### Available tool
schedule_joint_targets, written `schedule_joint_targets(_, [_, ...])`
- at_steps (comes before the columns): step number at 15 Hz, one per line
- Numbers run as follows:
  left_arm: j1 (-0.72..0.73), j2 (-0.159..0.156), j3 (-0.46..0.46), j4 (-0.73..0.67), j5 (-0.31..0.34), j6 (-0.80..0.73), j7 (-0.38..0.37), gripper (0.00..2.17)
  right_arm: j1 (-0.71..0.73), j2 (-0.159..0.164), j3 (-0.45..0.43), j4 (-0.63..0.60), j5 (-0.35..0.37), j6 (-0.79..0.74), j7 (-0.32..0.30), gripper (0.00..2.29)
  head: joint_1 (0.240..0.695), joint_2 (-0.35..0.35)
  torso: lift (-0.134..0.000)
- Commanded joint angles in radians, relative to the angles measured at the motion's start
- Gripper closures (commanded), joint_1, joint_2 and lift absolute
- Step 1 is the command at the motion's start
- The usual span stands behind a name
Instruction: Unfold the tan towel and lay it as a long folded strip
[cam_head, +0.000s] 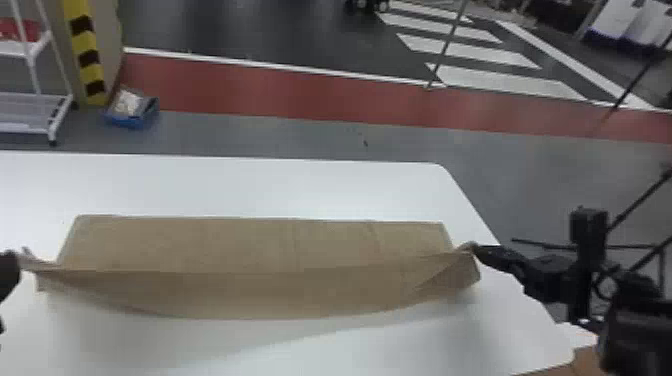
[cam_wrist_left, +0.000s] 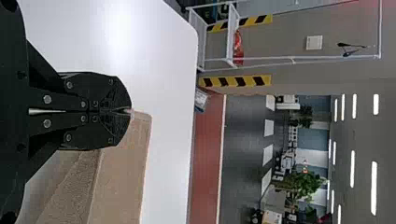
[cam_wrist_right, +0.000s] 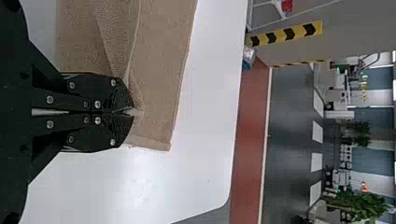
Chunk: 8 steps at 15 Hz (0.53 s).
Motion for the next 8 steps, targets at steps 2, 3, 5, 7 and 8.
schedule_joint_targets(2, [-0.083,0.002,-0.010,0.045,-0.025,0.040,0.017,1.74,-0.139,-0.027,0.056,0.123,0.046,0.050,-0.009,1.30,0.695,-0.288,-0.111])
schedule_joint_targets(3, [-0.114,0.002,-0.010,0.064,-0.026,0.067,0.019,1.74,-0.171,-0.028,0.064,0.153,0.055,0.050,-0.012,1.30,0.695,-0.276,-0.111])
schedule_joint_targets(5, [-0.189,0.004,-0.010,0.139,-0.026,0.080,0.019,1.73,-0.236,-0.041,0.098,0.230,0.072,0.040,-0.029,1.30,0.695,-0.266,-0.111])
schedule_joint_targets(7, [-0.265,0.004,-0.016,0.220,-0.025,0.104,0.019,1.73,-0.297,-0.045,0.128,0.311,0.088,0.022,-0.057,1.30,0.695,-0.255,-0.111])
schedule_joint_targets(8, [-0.295,0.004,-0.024,0.254,-0.028,0.104,0.019,1.73,-0.322,-0.048,0.148,0.340,0.098,0.013,-0.072,1.30,0.695,-0.249,-0.111])
